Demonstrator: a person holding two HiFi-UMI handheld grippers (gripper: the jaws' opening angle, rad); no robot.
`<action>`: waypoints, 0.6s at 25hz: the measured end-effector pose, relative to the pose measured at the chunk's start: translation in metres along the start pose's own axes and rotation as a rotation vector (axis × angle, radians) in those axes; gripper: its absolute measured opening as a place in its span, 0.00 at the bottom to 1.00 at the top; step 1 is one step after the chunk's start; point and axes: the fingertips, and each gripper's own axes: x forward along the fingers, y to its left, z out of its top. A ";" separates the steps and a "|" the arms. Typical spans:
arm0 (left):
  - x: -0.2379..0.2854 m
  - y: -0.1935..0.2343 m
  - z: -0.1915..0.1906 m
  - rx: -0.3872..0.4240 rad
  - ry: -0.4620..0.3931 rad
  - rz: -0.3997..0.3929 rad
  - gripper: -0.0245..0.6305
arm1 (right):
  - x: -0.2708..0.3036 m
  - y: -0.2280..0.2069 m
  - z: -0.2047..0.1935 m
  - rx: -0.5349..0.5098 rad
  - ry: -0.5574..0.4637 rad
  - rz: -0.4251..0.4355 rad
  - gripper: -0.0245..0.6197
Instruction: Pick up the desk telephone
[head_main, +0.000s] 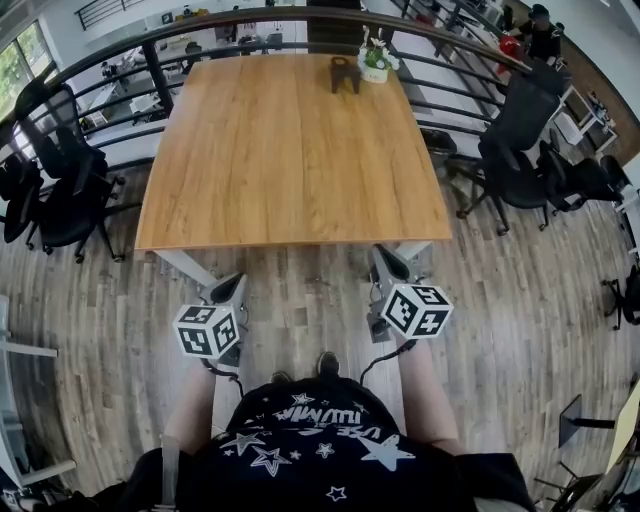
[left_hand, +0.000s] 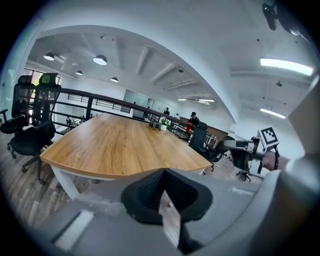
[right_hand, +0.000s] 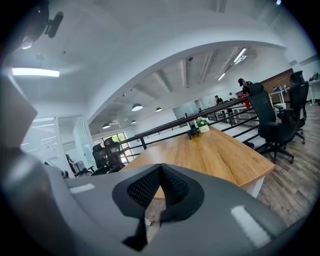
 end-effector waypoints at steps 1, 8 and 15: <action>0.001 -0.001 -0.001 -0.001 0.002 0.003 0.04 | 0.000 -0.002 0.001 0.001 0.001 0.002 0.04; 0.014 -0.018 0.012 0.000 -0.023 0.032 0.04 | -0.001 -0.025 0.016 -0.012 -0.020 0.013 0.04; 0.042 -0.048 0.013 0.009 -0.026 0.057 0.04 | -0.003 -0.070 0.029 -0.016 -0.026 0.024 0.04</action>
